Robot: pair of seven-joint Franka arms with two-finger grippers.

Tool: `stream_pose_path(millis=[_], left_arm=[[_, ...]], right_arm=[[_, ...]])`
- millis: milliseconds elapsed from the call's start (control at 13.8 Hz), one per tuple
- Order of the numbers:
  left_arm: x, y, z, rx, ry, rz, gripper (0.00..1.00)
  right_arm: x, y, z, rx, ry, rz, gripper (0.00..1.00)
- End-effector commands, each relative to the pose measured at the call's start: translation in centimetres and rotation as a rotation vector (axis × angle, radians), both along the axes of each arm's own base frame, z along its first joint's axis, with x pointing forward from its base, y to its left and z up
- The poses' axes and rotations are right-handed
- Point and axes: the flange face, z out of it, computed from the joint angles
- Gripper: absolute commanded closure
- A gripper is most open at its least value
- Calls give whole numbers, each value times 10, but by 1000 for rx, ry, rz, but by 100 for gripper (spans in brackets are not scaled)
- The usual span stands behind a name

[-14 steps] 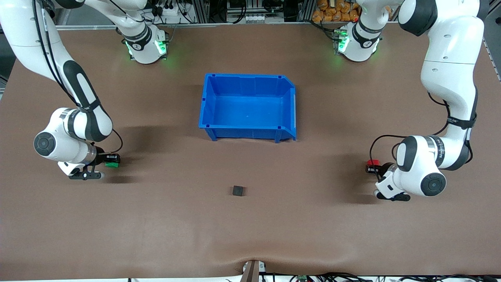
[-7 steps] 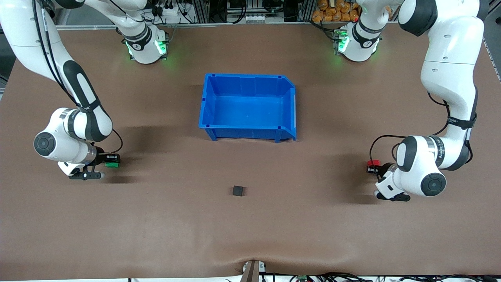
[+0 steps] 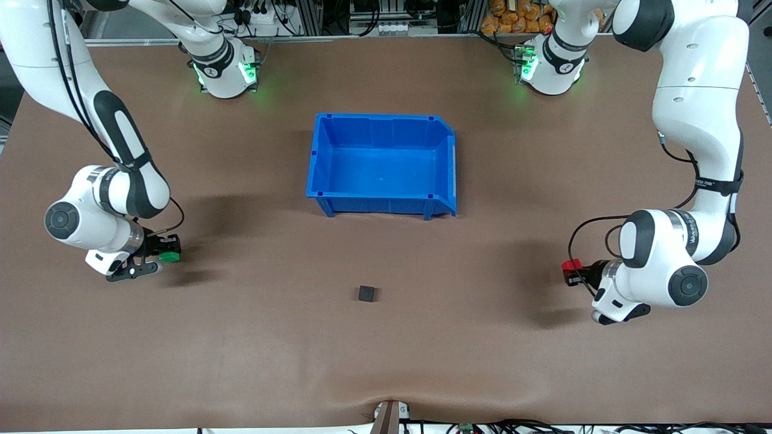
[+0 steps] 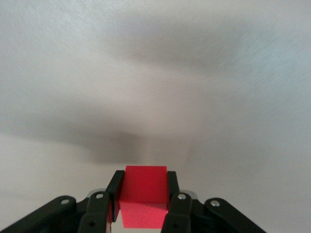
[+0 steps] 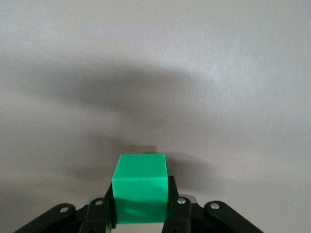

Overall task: Attach green and red cubes to black cube
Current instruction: 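Carry the red cube with the left gripper beside the black cube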

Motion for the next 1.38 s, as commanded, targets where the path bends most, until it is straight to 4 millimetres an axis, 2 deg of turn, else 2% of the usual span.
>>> stream_pose_path(millis=[0, 145, 290, 362, 507, 580, 652, 725, 797, 942, 1087, 1232, 1304], left_arm=[[2, -58, 16, -6, 9, 224, 100], [-3, -110, 21, -48, 30, 399, 100], [-3, -146, 29, -60, 28, 529, 100], [-6, -163, 30, -81, 27, 556, 100], [-10, -197, 29, -147, 44, 661, 100], [-9, -206, 26, -181, 55, 741, 100], [-11, -220, 20, -202, 65, 788, 100], [-18, -244, 17, -215, 67, 817, 100], [-22, -260, 10, -217, 60, 874, 100], [-19, -276, 4, -246, 30, 987, 100], [-21, -300, -5, -263, 20, 1023, 100], [-18, -305, -9, -292, 6, 1082, 100], [-19, -315, -11, -302, 10, 1085, 100]], right_arm=[[13, -11, 36, 5, -61, 210, 100], [26, -17, 54, -2, -104, 409, 100], [43, -12, 72, -18, -148, 592, 100], [52, -7, 82, -28, -170, 654, 100], [69, 18, 99, -48, -207, 739, 100], [74, 31, 104, -55, -218, 781, 100], [76, 39, 107, -58, -222, 837, 100], [77, 45, 108, -58, -222, 901, 100], [77, 47, 108, -58, -222, 953, 100], [78, 71, 106, -55, -219, 1091, 100], [78, 96, 105, -53, -218, 1173, 100], [81, 123, 106, -55, -216, 1220, 100], [85, 131, 108, -56, -215, 1253, 100]])
